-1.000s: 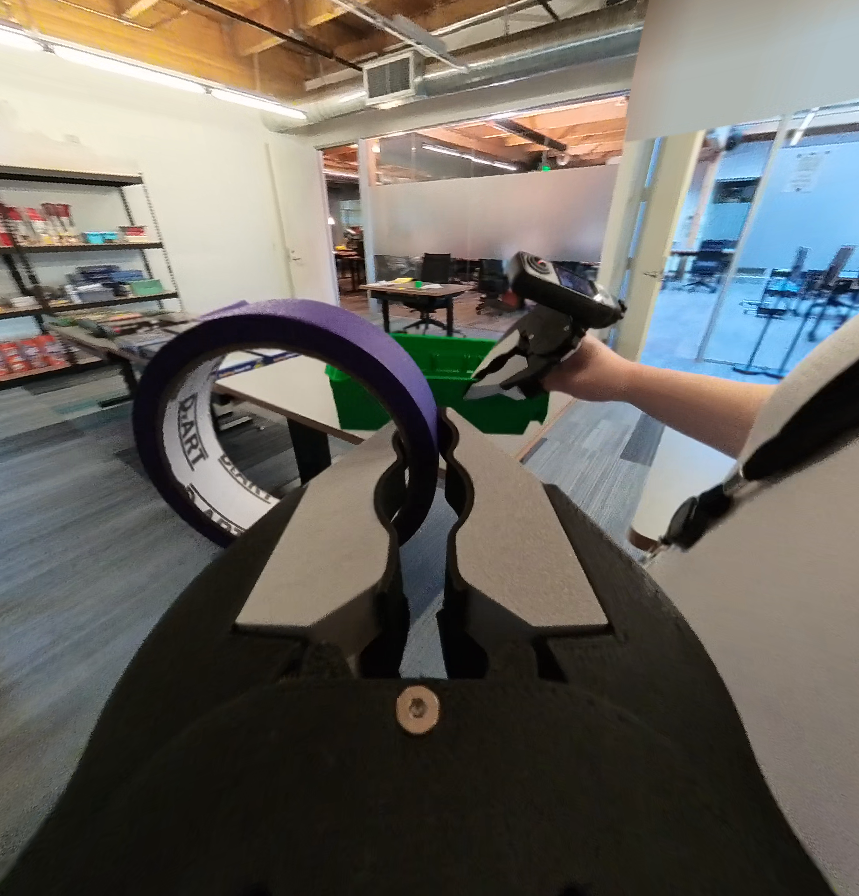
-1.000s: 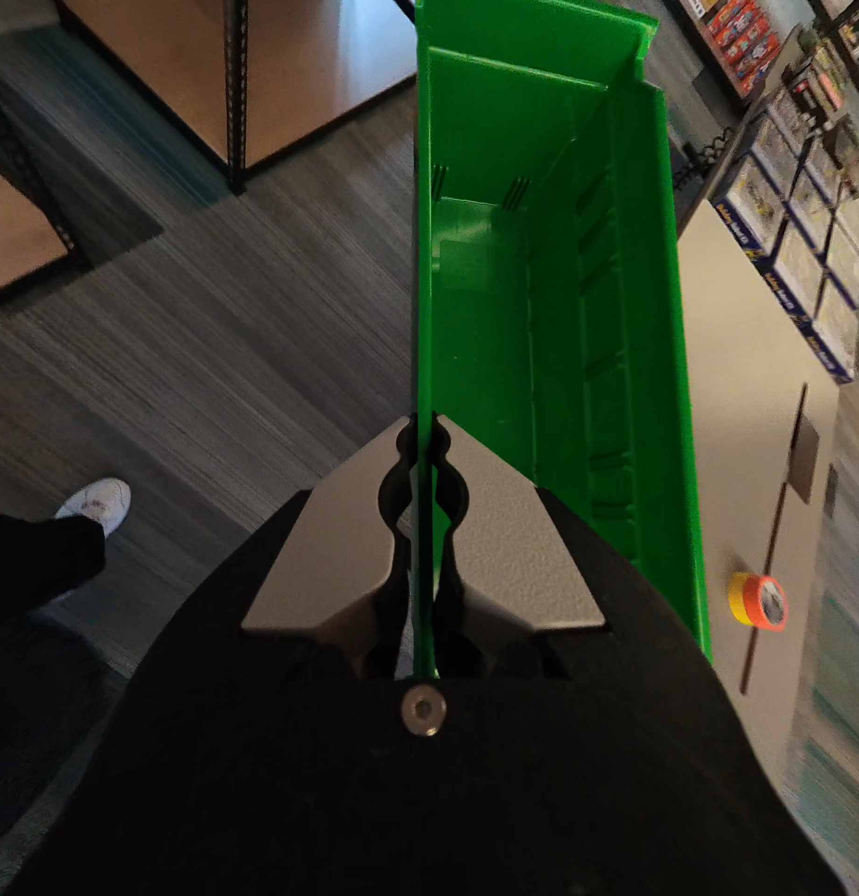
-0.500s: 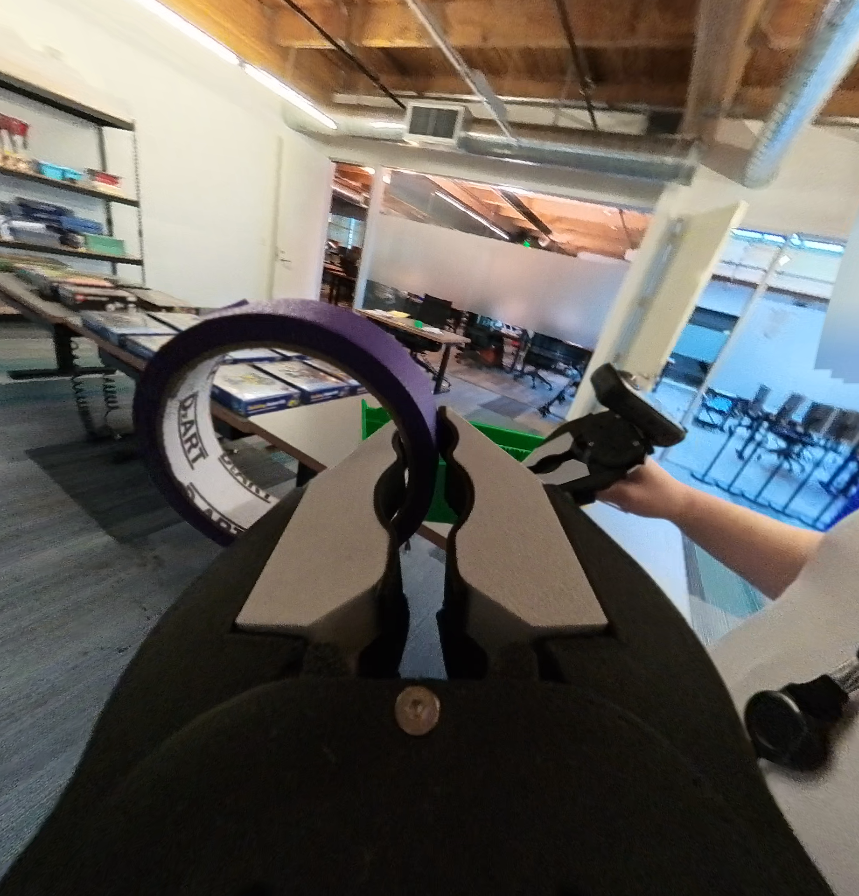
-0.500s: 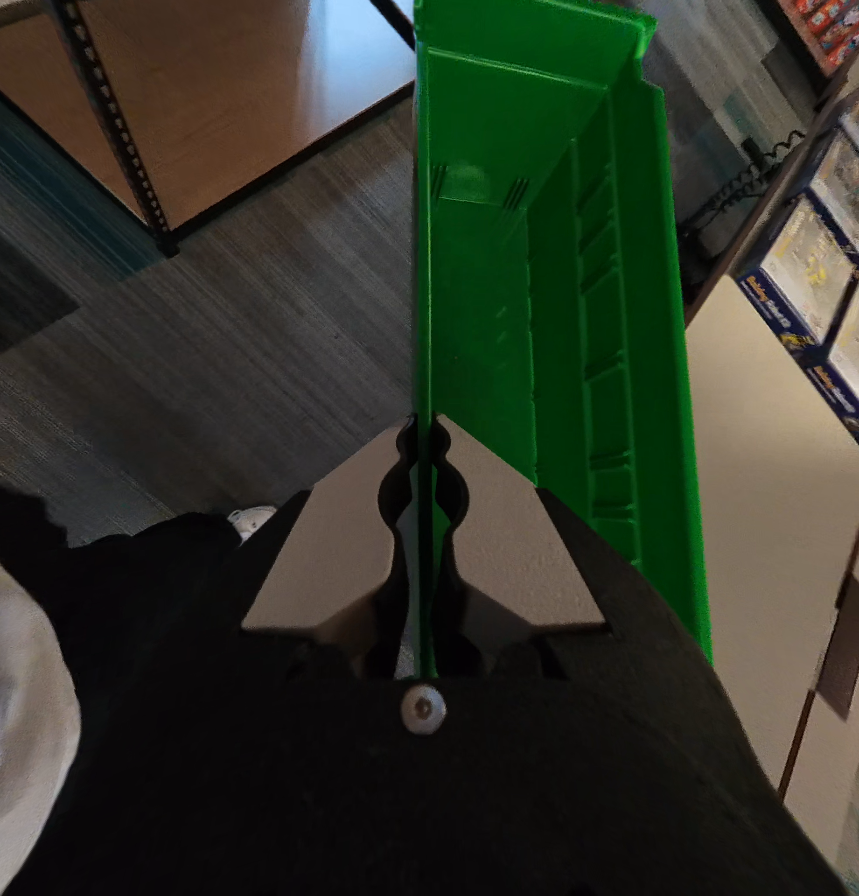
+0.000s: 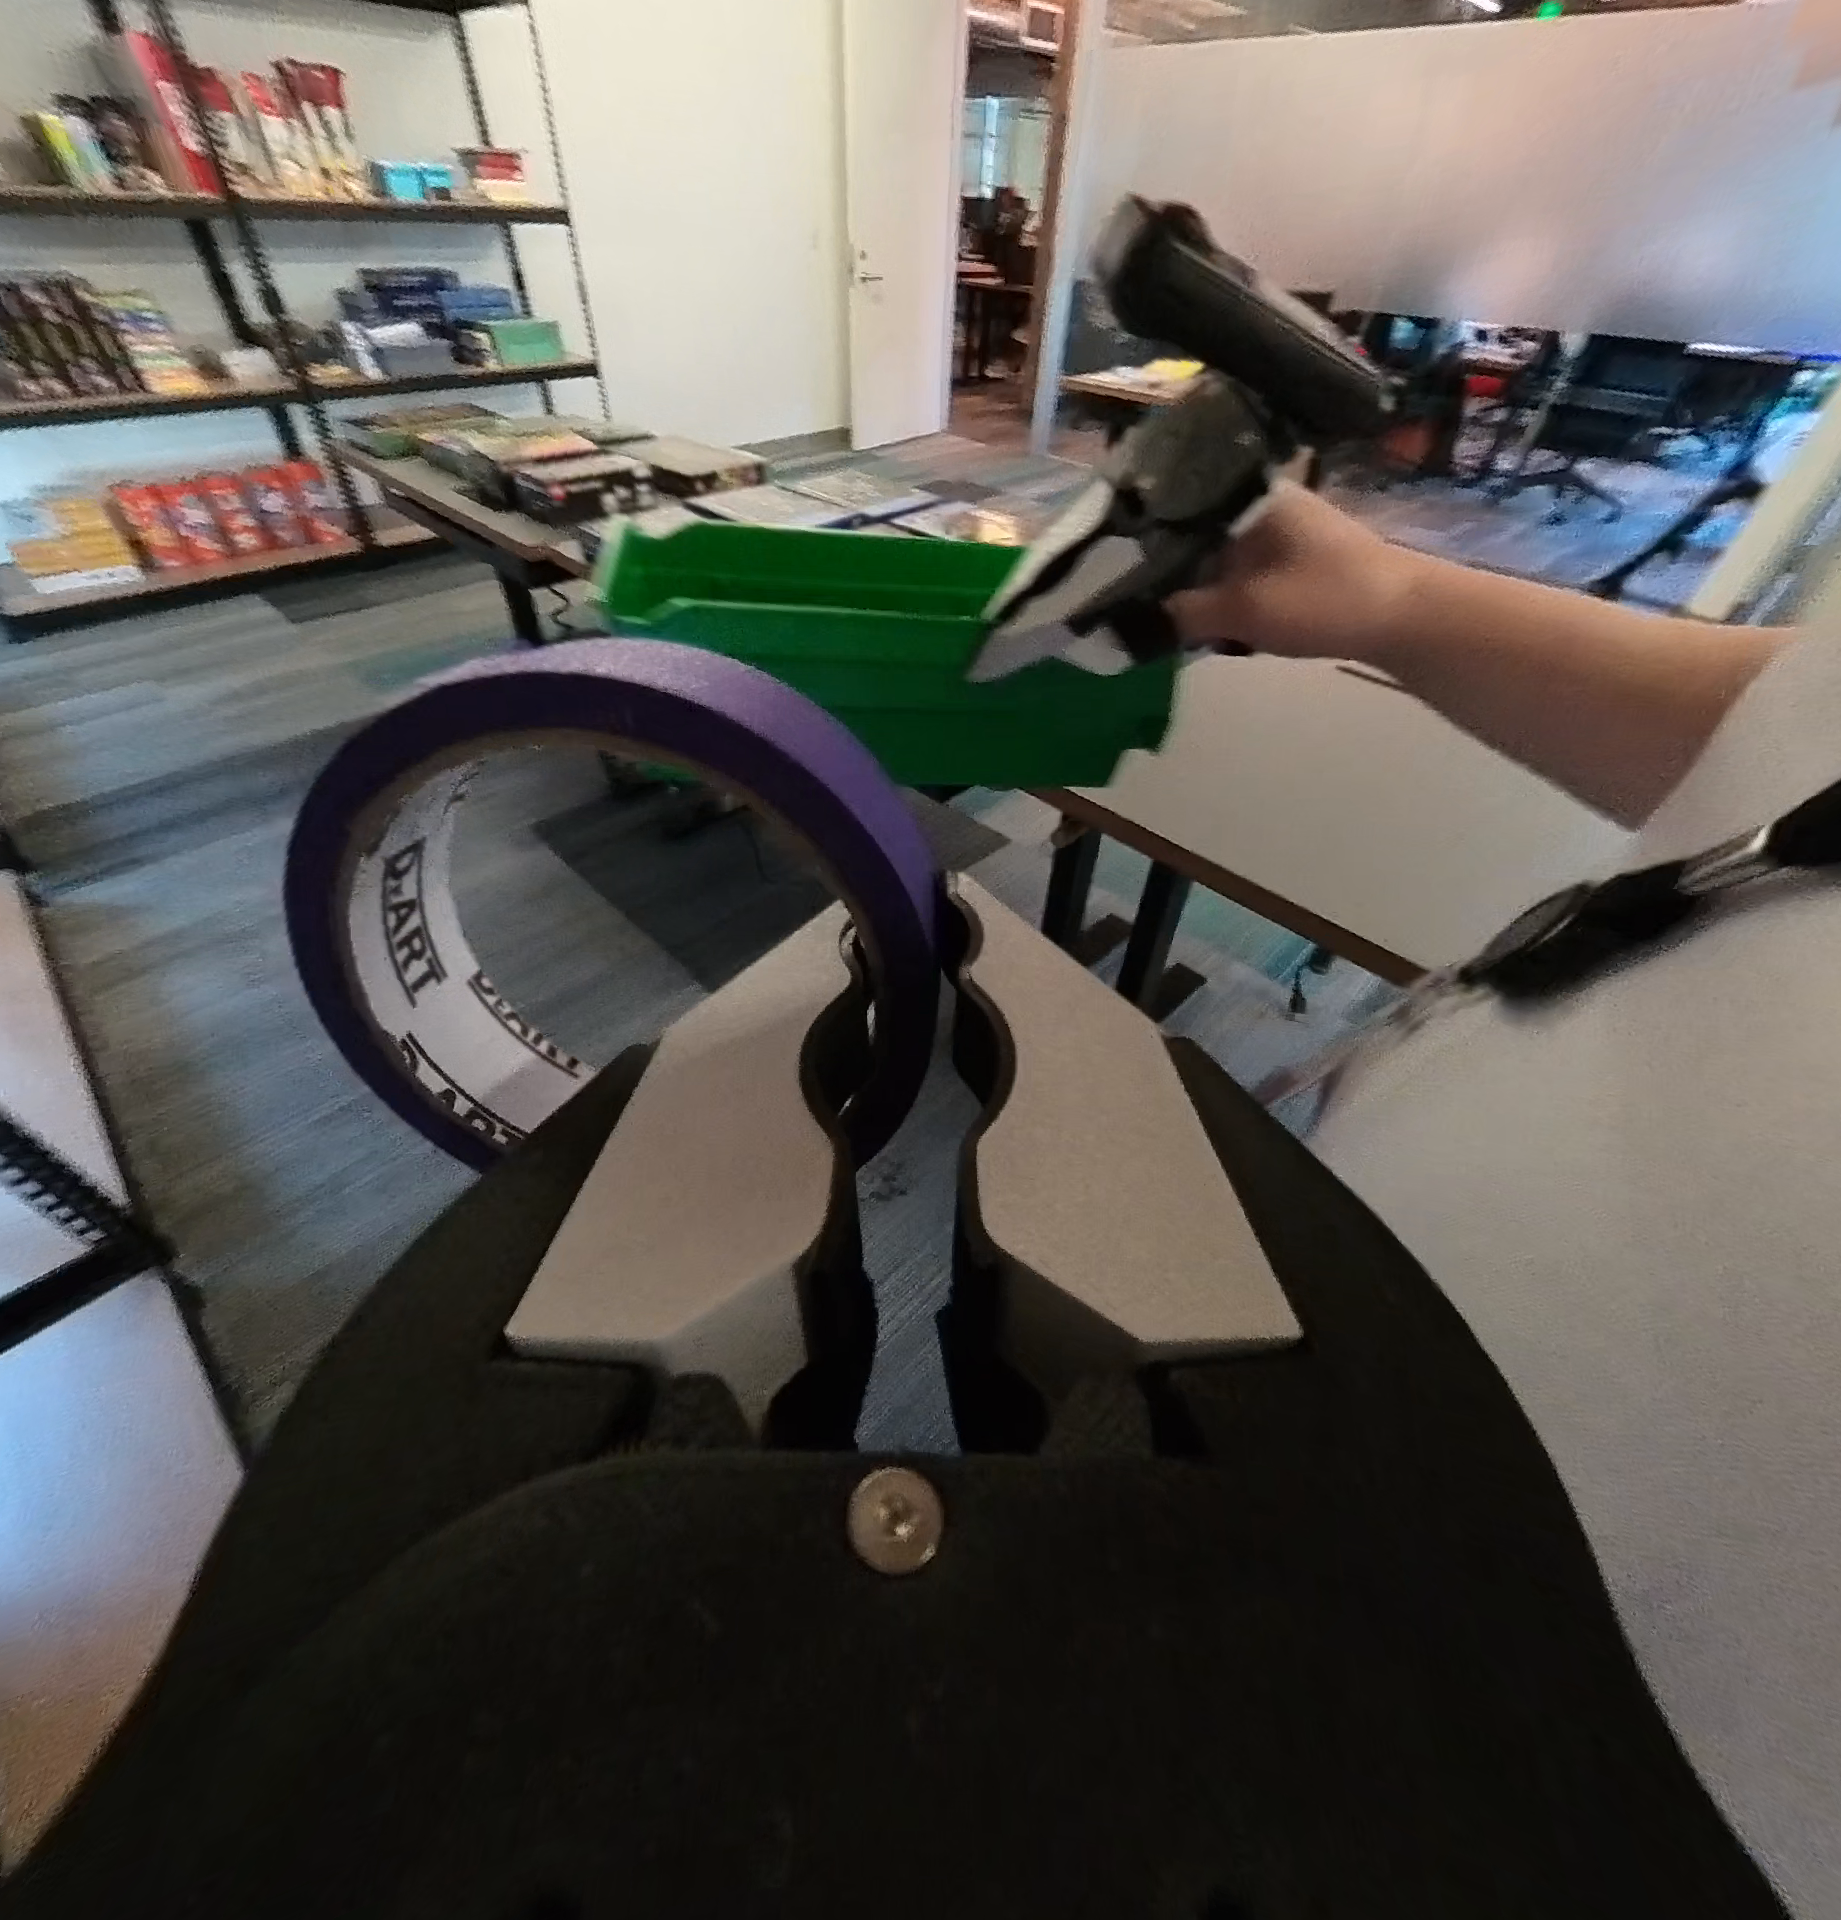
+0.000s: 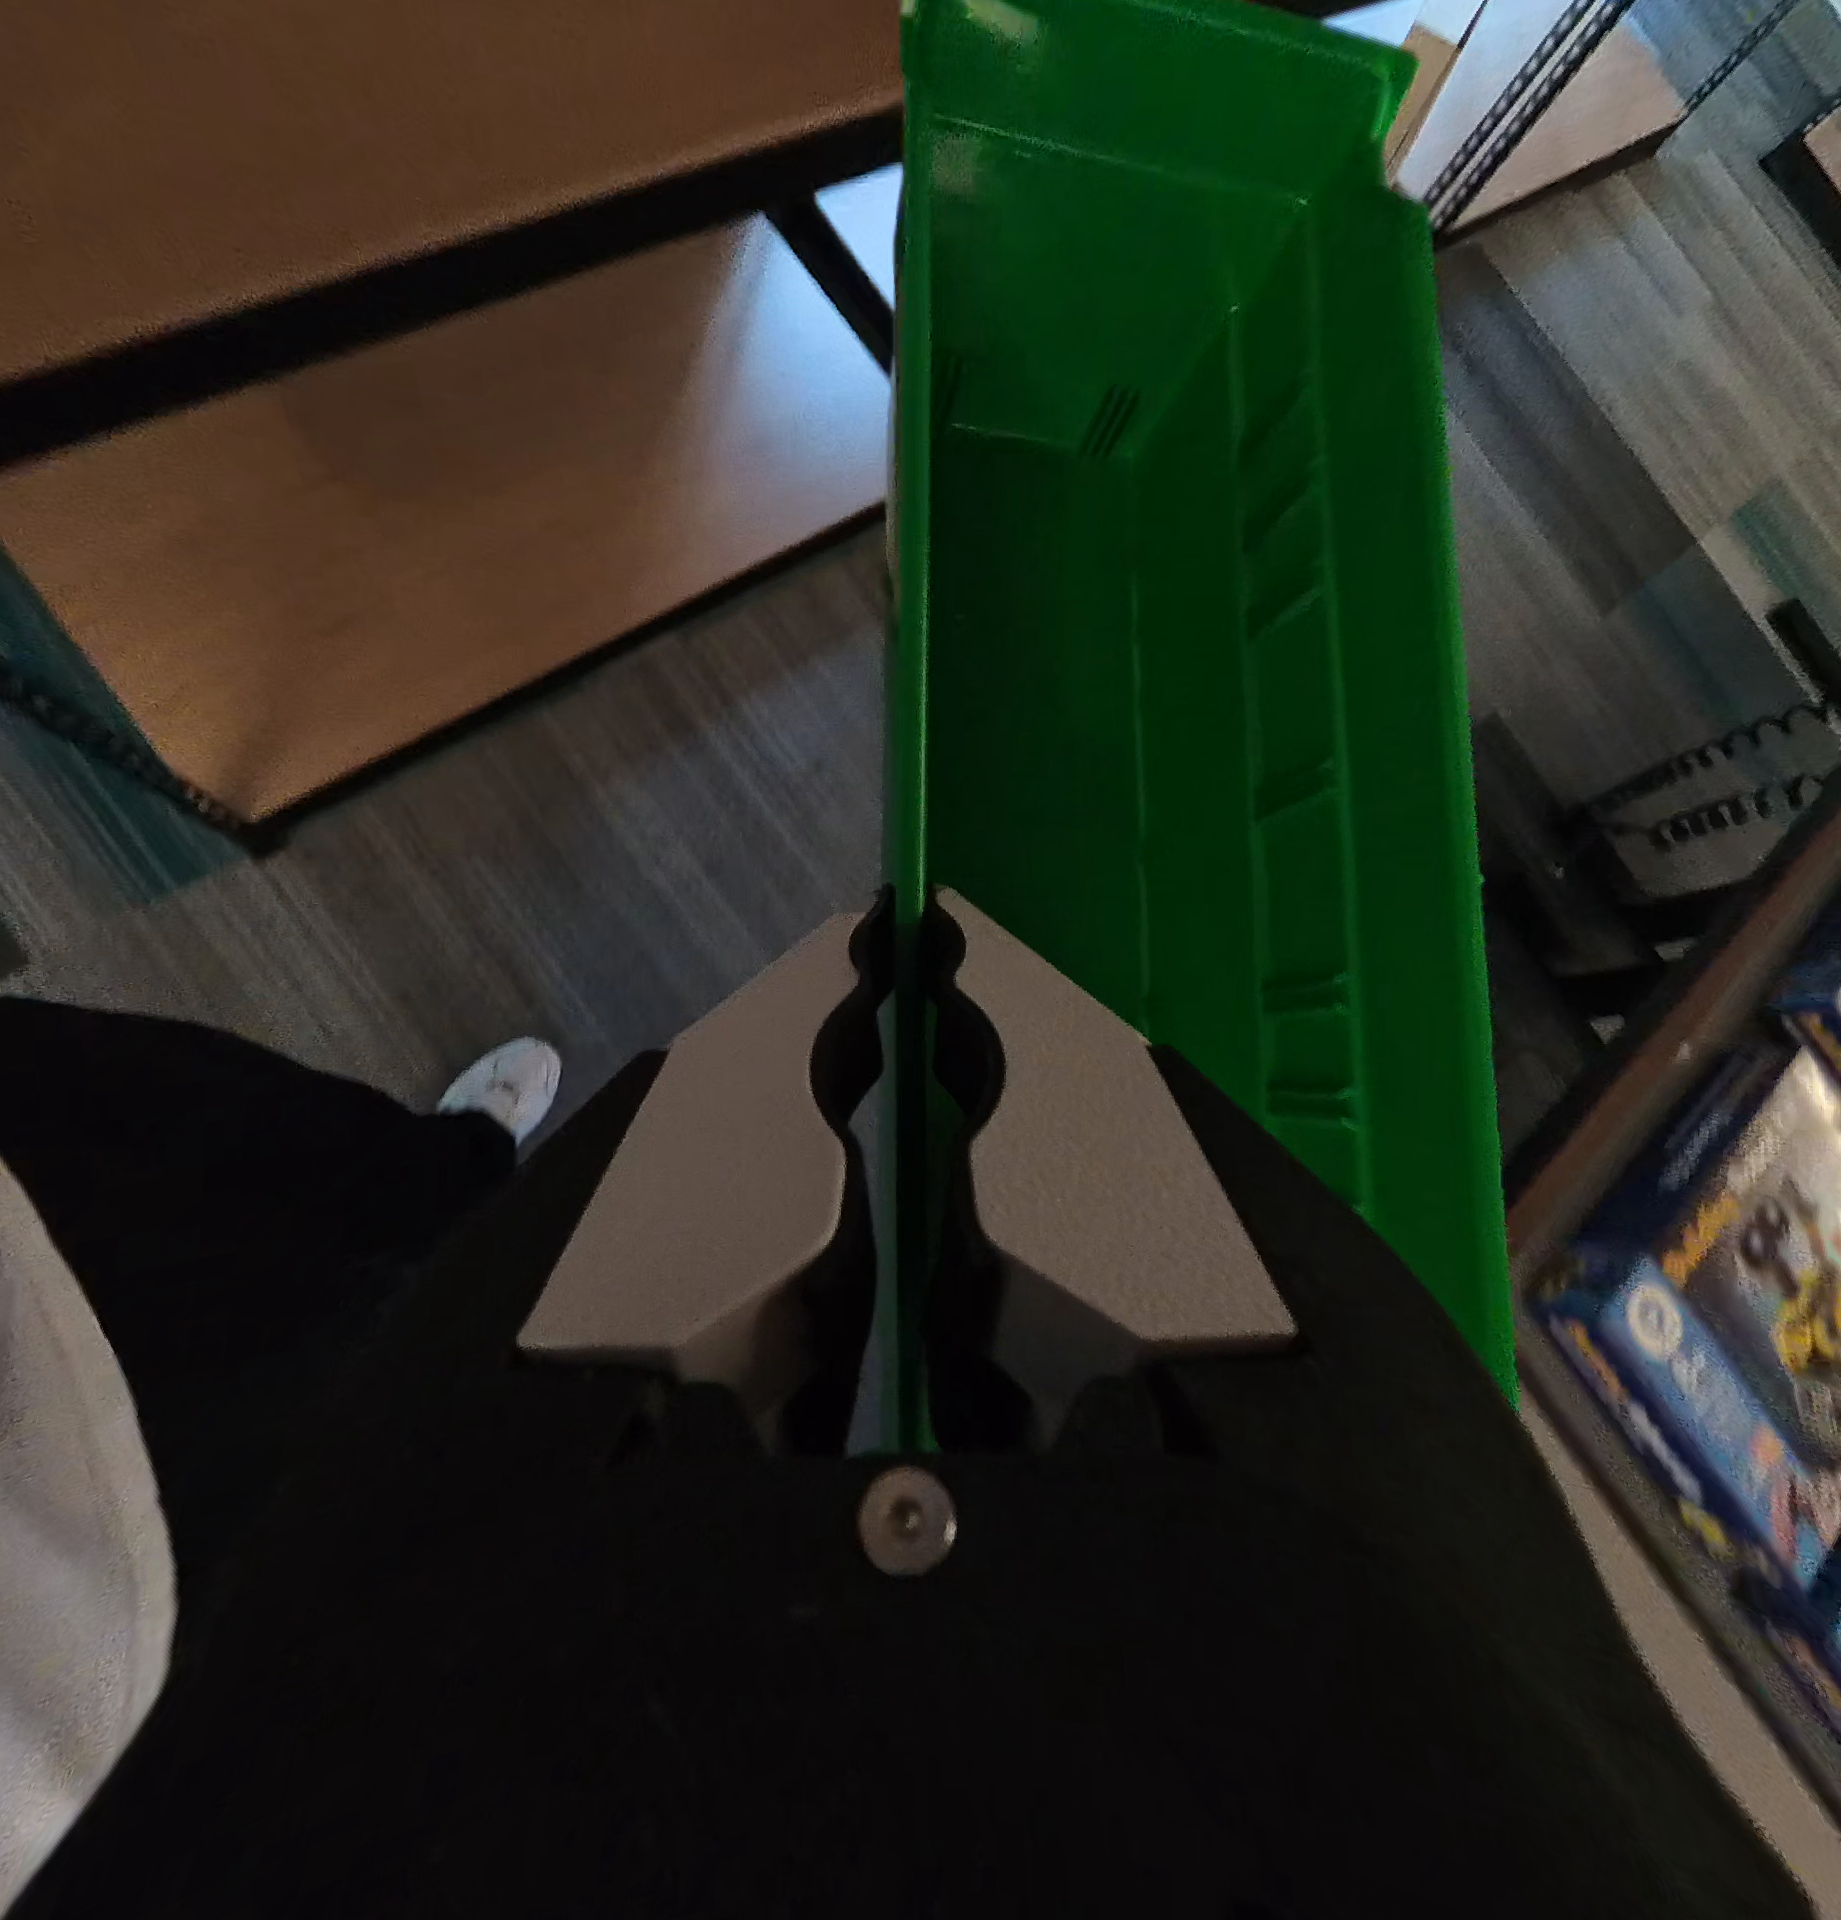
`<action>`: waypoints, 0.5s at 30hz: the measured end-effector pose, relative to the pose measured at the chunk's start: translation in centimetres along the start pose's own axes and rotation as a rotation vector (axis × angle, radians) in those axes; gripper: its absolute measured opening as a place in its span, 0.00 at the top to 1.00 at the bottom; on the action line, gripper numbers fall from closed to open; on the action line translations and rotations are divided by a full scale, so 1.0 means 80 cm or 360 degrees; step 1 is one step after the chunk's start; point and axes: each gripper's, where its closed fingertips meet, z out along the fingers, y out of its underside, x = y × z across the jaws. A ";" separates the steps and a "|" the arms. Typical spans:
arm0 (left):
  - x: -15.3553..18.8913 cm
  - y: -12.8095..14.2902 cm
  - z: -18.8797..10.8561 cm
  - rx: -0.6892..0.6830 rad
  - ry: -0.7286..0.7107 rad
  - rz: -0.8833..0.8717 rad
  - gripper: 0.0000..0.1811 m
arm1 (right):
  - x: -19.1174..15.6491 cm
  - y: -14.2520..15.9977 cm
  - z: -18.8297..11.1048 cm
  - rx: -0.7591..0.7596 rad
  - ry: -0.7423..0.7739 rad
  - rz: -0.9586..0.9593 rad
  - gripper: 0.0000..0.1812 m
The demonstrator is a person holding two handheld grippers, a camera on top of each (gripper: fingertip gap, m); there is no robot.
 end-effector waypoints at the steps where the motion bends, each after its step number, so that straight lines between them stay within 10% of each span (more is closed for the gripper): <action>1: -0.028 -0.009 0.026 -0.0016 0.0050 -0.0018 0.97 | 0.024 -0.032 0.028 0.0020 -0.0022 0.0014 1.00; 9: -0.250 -0.090 0.213 -0.0041 0.0080 0.0106 0.96 | 0.193 -0.343 0.233 0.0171 -0.0278 -0.0215 1.00; 15: -0.423 -0.100 0.322 0.0076 -0.0294 -0.0030 0.97 | 0.241 -0.618 0.379 0.0338 -0.0522 -0.0483 1.00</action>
